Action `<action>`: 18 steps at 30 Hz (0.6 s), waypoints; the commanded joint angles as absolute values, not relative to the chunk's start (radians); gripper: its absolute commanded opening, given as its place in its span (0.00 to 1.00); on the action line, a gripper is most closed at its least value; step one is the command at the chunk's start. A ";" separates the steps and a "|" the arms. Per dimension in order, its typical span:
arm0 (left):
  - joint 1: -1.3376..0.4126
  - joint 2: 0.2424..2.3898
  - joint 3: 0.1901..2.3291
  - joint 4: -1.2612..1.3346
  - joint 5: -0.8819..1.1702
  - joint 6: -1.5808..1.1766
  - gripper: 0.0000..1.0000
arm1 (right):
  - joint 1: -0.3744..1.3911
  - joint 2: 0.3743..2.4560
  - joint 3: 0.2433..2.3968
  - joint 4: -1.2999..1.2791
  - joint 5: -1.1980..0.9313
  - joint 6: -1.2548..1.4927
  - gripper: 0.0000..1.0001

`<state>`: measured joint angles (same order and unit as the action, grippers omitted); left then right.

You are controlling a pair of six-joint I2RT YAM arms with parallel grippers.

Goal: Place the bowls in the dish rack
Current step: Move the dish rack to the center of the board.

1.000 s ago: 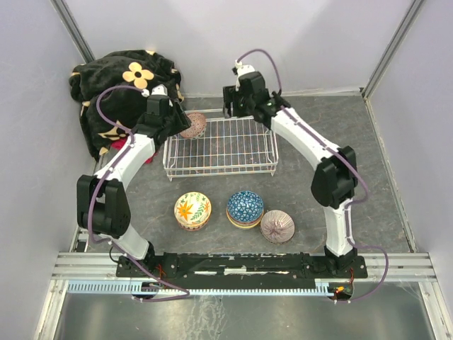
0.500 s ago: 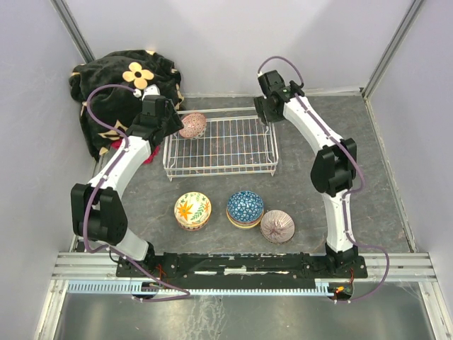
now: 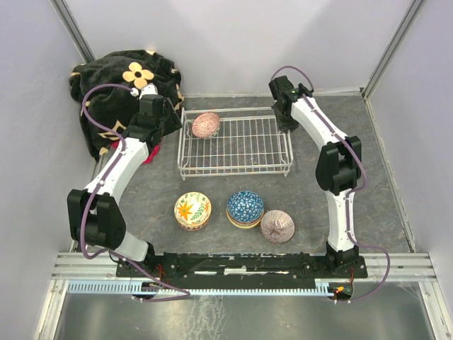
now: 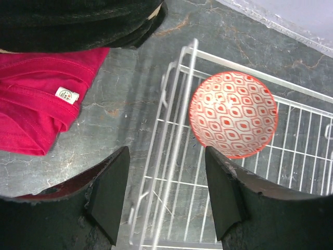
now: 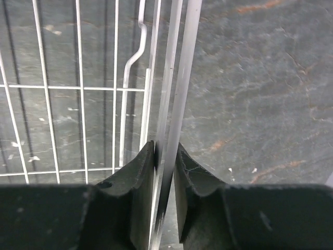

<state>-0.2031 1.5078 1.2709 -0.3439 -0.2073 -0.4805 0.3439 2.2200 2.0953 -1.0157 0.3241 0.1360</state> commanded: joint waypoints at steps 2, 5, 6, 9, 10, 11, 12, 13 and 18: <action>-0.200 1.489 1.301 -0.310 -0.195 -0.447 0.67 | 0.248 2.060 2.002 -0.998 0.452 0.116 0.27; -0.201 1.526 1.309 -0.301 -0.169 -0.446 0.67 | 0.210 2.010 1.926 -0.959 0.451 0.085 0.27; -0.201 1.545 1.313 -0.293 -0.154 -0.446 0.67 | 0.198 1.999 1.906 -0.947 0.443 0.079 0.27; -0.204 1.602 1.318 -0.249 -0.052 -0.452 0.66 | 0.175 1.987 1.882 -0.934 0.408 0.063 0.31; -0.210 1.618 1.326 -0.231 -0.012 -0.452 0.66 | 0.169 1.989 1.878 -0.932 0.415 0.063 0.33; -0.218 1.633 1.332 -0.218 0.024 -0.452 0.66 | 0.163 1.990 1.880 -0.937 0.416 0.062 0.40; -0.231 1.645 1.338 -0.206 0.049 -0.448 0.66 | 0.161 1.989 1.882 -0.939 0.420 0.061 0.51; -0.247 1.653 1.345 -0.199 0.065 -0.443 0.66 | 0.159 1.985 1.882 -0.940 0.429 0.065 0.63; -0.318 1.665 1.370 -0.181 0.083 -0.420 0.66 | 0.158 1.906 1.855 -0.908 0.386 0.096 0.77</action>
<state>-0.2649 1.6825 1.3041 -0.2672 0.0135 -0.4797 0.1524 2.0247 1.8690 -0.9573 0.3939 0.0803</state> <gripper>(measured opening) 0.662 0.755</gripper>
